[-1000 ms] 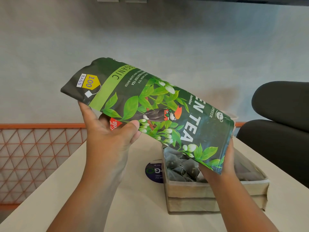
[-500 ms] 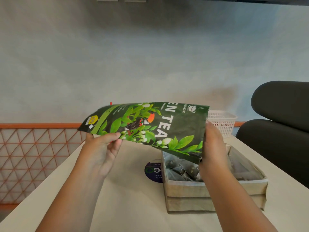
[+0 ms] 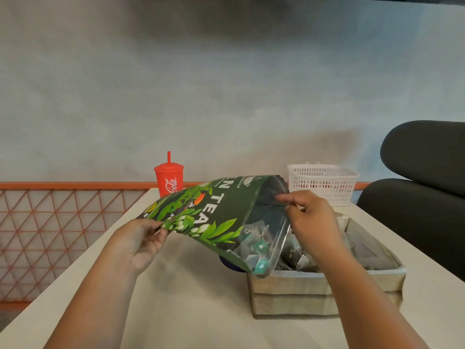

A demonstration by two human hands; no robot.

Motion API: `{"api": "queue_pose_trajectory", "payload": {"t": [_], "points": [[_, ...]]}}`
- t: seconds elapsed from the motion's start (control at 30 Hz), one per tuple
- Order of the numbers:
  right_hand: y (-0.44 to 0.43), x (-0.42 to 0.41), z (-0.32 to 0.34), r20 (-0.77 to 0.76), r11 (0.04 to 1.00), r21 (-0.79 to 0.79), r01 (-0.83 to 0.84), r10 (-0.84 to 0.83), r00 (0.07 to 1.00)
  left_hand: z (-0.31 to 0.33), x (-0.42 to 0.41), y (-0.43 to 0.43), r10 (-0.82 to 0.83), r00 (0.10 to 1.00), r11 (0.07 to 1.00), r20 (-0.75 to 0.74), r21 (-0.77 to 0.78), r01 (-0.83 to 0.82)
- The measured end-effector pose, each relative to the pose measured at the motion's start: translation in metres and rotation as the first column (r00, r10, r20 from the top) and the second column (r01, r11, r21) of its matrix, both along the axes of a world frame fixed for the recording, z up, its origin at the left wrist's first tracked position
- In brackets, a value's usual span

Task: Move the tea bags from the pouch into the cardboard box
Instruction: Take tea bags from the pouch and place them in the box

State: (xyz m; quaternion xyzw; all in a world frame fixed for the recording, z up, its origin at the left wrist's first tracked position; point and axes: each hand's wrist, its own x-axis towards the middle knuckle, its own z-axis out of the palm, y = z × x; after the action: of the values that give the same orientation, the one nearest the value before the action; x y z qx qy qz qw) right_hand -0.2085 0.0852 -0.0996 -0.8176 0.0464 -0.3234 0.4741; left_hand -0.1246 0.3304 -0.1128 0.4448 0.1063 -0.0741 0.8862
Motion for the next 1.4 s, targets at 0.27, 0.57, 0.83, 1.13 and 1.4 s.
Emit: {"api": "queue_pose_trajectory", "payload": {"t": [0.27, 0.57, 0.83, 1.13, 1.4], "points": [[0.027, -0.001, -0.004, -0.071, 0.909, -0.416, -0.032, 0.003, 0.997, 0.002, -0.015, -0.014, -0.061, 0.998, 0.971, -0.013, 0.229, 0.063], [0.044, -0.007, -0.004, -0.058, 0.74, -0.67, -0.058, 0.026, 0.998, 0.024, -0.032, -0.019, -0.117, 0.988, 0.856, 0.098, 0.515, 0.05], [0.05, -0.004, -0.007, -0.097, 0.76, -0.646, -0.074, 0.015, 0.995, 0.062, -0.071, -0.005, -0.396, 0.738, 0.416, 0.546, 0.823, -0.386], [0.05, -0.003, -0.007, -0.106, 0.759, -0.647, -0.077, 0.01, 0.994, 0.026, -0.065, -0.047, -0.581, 0.798, -0.595, -0.161, 0.753, -0.281], [0.052, -0.004, -0.007, -0.09, 0.776, -0.623, -0.096, 0.05, 0.995, 0.034, -0.058, -0.037, -0.52, 0.851, -0.527, -0.065, 0.809, -0.261]]}}
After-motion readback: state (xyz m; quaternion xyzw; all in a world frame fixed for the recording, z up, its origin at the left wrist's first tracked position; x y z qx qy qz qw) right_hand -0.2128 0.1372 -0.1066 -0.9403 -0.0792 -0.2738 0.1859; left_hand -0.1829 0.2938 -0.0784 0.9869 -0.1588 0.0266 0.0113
